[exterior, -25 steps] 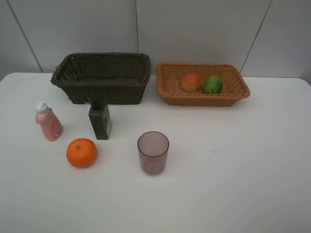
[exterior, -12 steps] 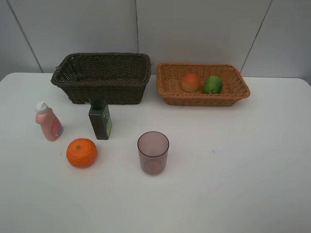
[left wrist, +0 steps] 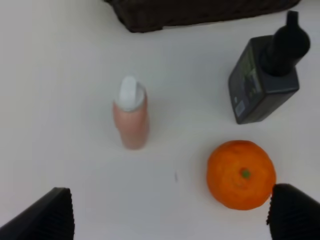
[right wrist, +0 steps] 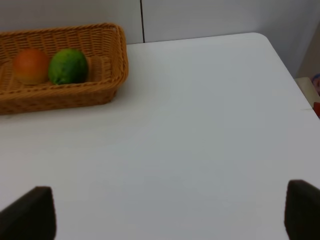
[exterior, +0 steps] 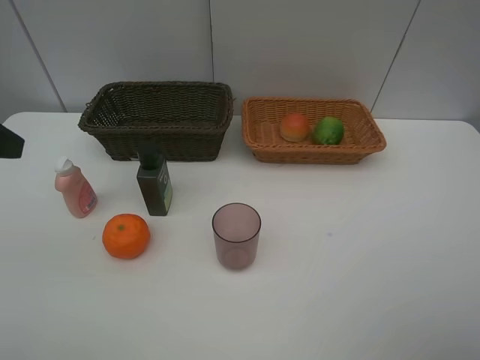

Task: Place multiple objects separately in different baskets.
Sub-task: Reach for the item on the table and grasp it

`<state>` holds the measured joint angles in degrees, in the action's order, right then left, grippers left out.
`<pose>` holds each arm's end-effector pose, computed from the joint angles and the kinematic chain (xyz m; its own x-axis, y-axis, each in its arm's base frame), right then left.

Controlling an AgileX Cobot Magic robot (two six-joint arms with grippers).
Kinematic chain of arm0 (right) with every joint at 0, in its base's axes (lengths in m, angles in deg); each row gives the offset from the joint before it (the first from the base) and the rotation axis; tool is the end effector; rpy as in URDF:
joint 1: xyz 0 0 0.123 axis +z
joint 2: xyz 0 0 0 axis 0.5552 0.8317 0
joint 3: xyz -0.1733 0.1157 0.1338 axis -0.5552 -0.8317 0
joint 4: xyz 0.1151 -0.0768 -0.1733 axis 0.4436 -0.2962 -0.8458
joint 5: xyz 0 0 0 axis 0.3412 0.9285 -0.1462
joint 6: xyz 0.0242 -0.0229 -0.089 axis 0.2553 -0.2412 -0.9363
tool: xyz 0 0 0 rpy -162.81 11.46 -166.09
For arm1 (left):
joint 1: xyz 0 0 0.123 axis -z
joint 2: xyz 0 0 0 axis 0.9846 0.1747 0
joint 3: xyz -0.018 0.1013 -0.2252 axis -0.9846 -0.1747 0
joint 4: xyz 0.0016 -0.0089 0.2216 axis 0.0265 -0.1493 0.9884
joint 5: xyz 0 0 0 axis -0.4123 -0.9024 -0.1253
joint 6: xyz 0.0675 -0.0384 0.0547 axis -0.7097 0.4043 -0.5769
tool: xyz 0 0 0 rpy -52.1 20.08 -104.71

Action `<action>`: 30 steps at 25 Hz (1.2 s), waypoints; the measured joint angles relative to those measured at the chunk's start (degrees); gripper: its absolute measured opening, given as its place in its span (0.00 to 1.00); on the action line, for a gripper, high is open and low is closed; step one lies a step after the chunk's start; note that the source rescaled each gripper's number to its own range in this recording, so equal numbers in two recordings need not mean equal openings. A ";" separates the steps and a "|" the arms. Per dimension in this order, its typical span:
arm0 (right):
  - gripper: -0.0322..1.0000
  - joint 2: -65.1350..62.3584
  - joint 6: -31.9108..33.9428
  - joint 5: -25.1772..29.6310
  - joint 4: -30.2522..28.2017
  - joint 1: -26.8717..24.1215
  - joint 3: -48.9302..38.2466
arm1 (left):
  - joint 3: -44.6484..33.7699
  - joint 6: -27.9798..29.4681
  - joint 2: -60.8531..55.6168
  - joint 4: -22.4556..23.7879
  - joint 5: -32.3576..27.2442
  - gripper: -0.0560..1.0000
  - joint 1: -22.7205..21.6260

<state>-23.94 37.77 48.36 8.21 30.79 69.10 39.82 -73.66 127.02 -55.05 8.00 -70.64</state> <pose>0.0057 -0.0114 0.2678 -0.4173 0.0742 -0.9057 0.1788 0.9839 -0.0018 0.1660 -0.0264 0.2725 -0.7262 0.1220 -0.6765 0.1588 0.9873 0.0075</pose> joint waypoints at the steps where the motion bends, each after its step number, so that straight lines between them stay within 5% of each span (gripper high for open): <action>1: 0.97 0.00 0.00 0.00 0.00 0.00 0.00 | 0.76 0.17 1.27 0.57 0.00 1.00 1.88; 12: 0.97 0.00 0.00 0.00 0.00 0.00 0.00 | 9.07 10.17 11.17 10.15 -1.68 1.00 15.77; 18: 0.97 0.00 0.00 0.00 0.00 0.00 0.00 | 17.19 9.98 16.73 11.56 -6.71 1.00 17.97; 30: 0.97 0.00 0.00 0.00 0.00 0.00 0.00 | 29.57 5.72 34.23 11.80 -10.36 1.00 30.99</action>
<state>-23.94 37.77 48.36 8.21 30.79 69.10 69.40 -67.94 161.24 -43.25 -2.36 -39.65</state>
